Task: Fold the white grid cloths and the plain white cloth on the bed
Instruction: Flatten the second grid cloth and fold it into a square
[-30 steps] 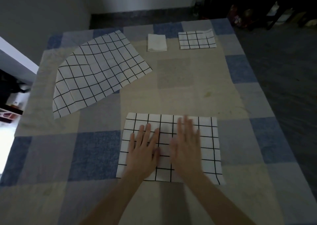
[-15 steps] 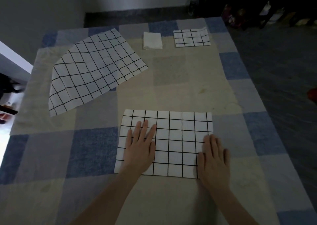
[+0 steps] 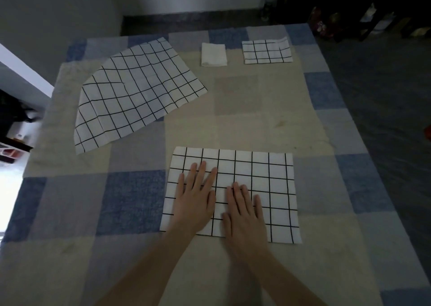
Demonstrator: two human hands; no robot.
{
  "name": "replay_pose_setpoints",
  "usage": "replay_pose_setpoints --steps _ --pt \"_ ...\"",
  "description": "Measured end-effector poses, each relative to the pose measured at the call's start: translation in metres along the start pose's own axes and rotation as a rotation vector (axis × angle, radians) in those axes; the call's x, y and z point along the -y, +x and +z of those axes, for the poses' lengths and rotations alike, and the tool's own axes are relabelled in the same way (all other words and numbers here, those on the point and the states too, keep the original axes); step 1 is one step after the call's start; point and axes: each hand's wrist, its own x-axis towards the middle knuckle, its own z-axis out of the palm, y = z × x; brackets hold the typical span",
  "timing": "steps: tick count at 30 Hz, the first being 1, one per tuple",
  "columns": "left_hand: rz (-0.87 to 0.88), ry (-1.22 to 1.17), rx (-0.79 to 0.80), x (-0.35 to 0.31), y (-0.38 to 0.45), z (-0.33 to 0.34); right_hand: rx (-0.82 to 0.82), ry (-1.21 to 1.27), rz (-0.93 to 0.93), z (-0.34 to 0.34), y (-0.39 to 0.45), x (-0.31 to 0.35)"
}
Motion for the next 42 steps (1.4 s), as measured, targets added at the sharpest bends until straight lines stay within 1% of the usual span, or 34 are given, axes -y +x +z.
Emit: replay_pose_setpoints --steps 4,6,8,9,10,13,17,21,24,27,32,35,40,42 --pt "-0.045 -0.018 -0.028 -0.015 -0.001 -0.004 0.013 -0.015 0.002 -0.001 0.0 0.0" --pt "0.035 -0.07 -0.066 -0.038 -0.003 -0.012 0.032 -0.026 -0.015 -0.001 0.001 -0.001" --pt "0.163 -0.147 -0.048 -0.064 -0.01 -0.015 0.061 -0.053 -0.046 0.002 -0.001 -0.003" --pt "0.196 -0.181 -0.034 -0.073 -0.015 -0.013 0.057 -0.068 -0.051 0.004 -0.001 -0.005" --pt "0.194 -0.201 -0.02 -0.076 -0.019 -0.009 0.048 -0.083 -0.05 0.005 -0.002 -0.006" --pt "0.1 -0.243 0.029 -0.057 -0.023 0.0 0.052 -0.076 -0.04 0.007 0.001 -0.004" --pt "0.237 -0.033 0.033 -0.014 -0.025 -0.001 0.03 -0.032 -0.011 0.003 0.002 -0.001" --pt "0.174 -0.002 0.04 0.023 -0.033 -0.002 0.003 0.009 0.006 0.003 0.002 -0.002" --pt "0.142 -0.009 0.044 0.041 -0.04 -0.001 0.02 -0.008 -0.047 0.001 0.0 -0.011" --pt "0.127 -0.009 0.041 0.048 -0.043 -0.002 0.025 -0.023 -0.08 -0.002 -0.005 -0.03" --pt "0.135 -0.016 0.017 0.05 -0.044 -0.001 0.009 -0.062 0.038 -0.013 -0.023 -0.073" --pt "0.126 0.003 0.024 0.051 -0.042 0.0 0.017 -0.087 0.048 -0.02 -0.031 -0.092" --pt "0.133 0.011 0.064 0.052 -0.041 -0.005 0.064 -0.107 0.048 -0.027 -0.032 -0.091" --pt "0.133 -0.006 0.042 0.043 -0.046 -0.014 0.065 -0.123 0.064 -0.03 -0.032 -0.089"
